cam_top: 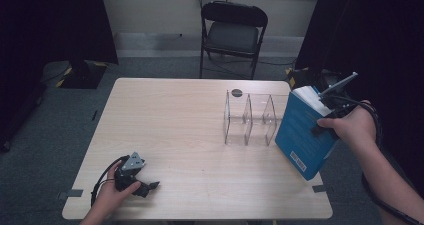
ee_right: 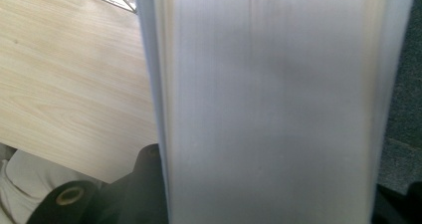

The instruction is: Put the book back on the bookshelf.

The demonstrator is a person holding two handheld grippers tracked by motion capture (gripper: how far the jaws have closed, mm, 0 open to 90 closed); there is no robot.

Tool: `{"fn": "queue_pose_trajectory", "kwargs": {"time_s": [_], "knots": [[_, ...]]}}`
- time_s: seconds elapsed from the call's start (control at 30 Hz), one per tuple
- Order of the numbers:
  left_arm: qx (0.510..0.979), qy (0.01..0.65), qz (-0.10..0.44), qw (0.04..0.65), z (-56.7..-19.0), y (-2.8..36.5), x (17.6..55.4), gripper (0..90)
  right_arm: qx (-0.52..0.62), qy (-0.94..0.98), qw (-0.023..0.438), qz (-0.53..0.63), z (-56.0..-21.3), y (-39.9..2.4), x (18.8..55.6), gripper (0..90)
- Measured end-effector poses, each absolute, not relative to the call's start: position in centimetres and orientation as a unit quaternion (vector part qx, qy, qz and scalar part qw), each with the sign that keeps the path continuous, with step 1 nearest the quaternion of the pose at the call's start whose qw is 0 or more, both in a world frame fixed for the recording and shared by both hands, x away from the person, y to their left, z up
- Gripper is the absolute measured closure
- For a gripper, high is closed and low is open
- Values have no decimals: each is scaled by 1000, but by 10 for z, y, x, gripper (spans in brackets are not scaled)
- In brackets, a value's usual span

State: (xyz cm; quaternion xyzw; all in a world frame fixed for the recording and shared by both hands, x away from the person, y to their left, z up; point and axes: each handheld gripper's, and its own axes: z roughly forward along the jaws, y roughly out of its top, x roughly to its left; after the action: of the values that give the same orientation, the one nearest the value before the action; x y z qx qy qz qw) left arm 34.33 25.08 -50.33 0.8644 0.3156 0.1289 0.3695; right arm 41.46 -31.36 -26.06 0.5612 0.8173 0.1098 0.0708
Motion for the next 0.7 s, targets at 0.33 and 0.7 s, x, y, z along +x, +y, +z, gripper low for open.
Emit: {"fn": "queue_pose_trajectory", "kwargs": {"time_s": [0.33,0.7], "knots": [[864,316,129,370,-503,251,343,0,580,804,74,107,-262,-312,422,618],[864,316,129,370,-503,251,343,0,593,793,83,115,-260,-305,429,619]]}}
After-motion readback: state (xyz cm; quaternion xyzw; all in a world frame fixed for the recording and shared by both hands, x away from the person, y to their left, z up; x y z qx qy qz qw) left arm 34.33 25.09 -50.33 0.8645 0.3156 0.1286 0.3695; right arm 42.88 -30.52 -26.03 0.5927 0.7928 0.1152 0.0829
